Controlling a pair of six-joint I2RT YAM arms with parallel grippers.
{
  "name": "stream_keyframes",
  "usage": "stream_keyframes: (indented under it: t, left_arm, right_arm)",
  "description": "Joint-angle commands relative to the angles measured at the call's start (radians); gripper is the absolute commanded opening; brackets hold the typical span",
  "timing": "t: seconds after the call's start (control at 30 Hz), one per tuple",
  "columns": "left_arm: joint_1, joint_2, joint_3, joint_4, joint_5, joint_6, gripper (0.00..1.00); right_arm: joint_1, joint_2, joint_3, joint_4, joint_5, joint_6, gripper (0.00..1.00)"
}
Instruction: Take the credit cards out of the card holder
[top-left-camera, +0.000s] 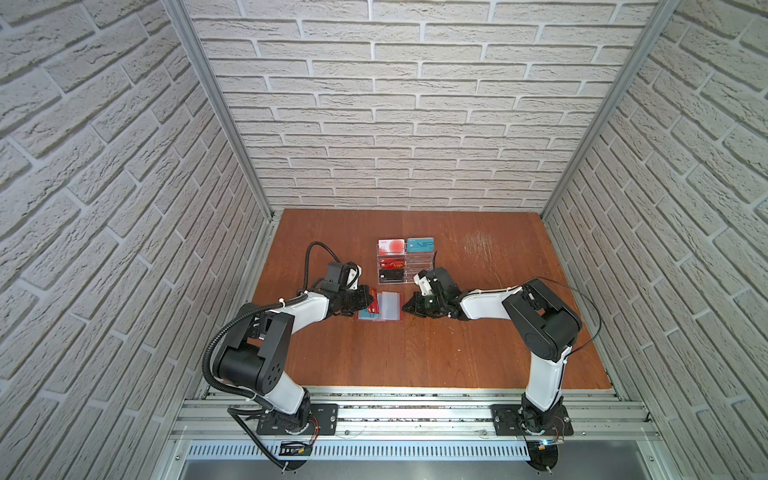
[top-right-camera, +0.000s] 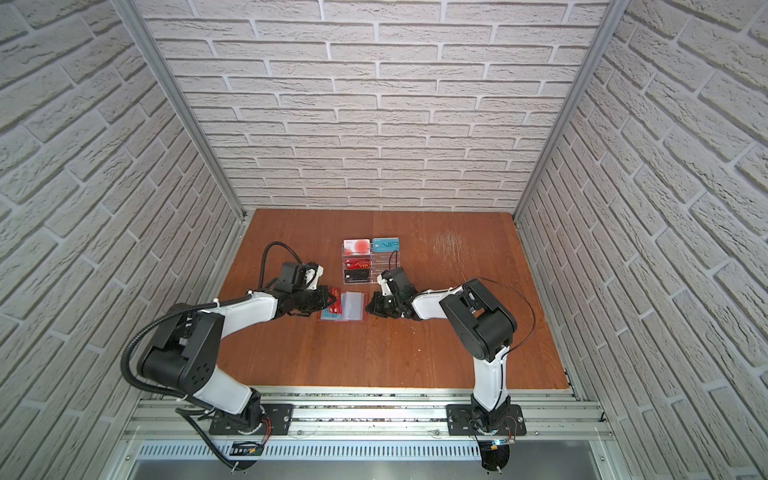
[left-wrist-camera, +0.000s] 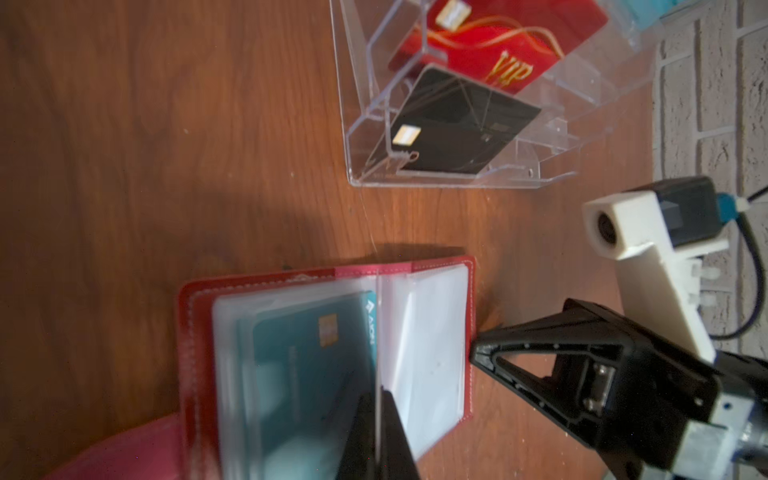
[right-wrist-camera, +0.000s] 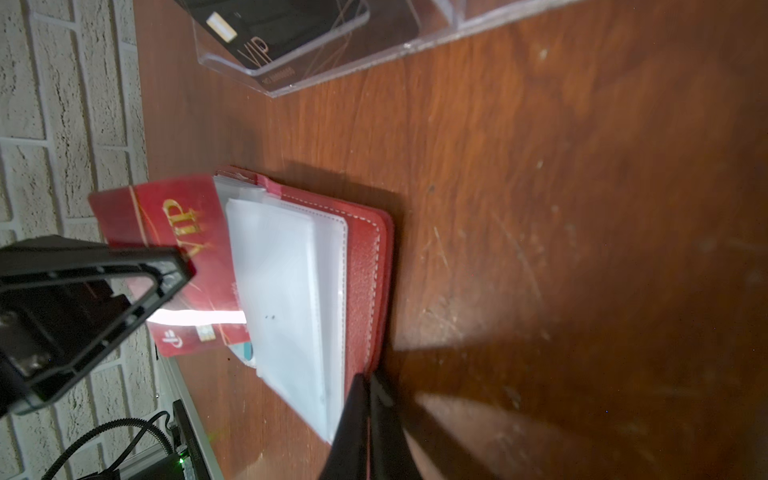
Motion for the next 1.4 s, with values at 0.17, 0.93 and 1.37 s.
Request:
stream_keyframes:
  t: [0.17,0.93,1.37]
  left_arm:
    - [-0.009,-0.022,0.157,-0.221,-0.080,0.074,0.00]
    - [-0.216,0.227,0.936,-0.897,-0.434,0.825,0.00]
    - [-0.238,0.337,1.033,-0.772,-0.444,1.240,0.00]
  right_arm:
    - [-0.004,-0.094,-0.027,-0.073,0.064,-0.043,0.15]
    - [-0.006,-0.579,-0.107,-0.295,0.348,-0.204,0.99]
    - [-0.009,-0.720,-0.129,-0.332,0.433,-0.245,1.00]
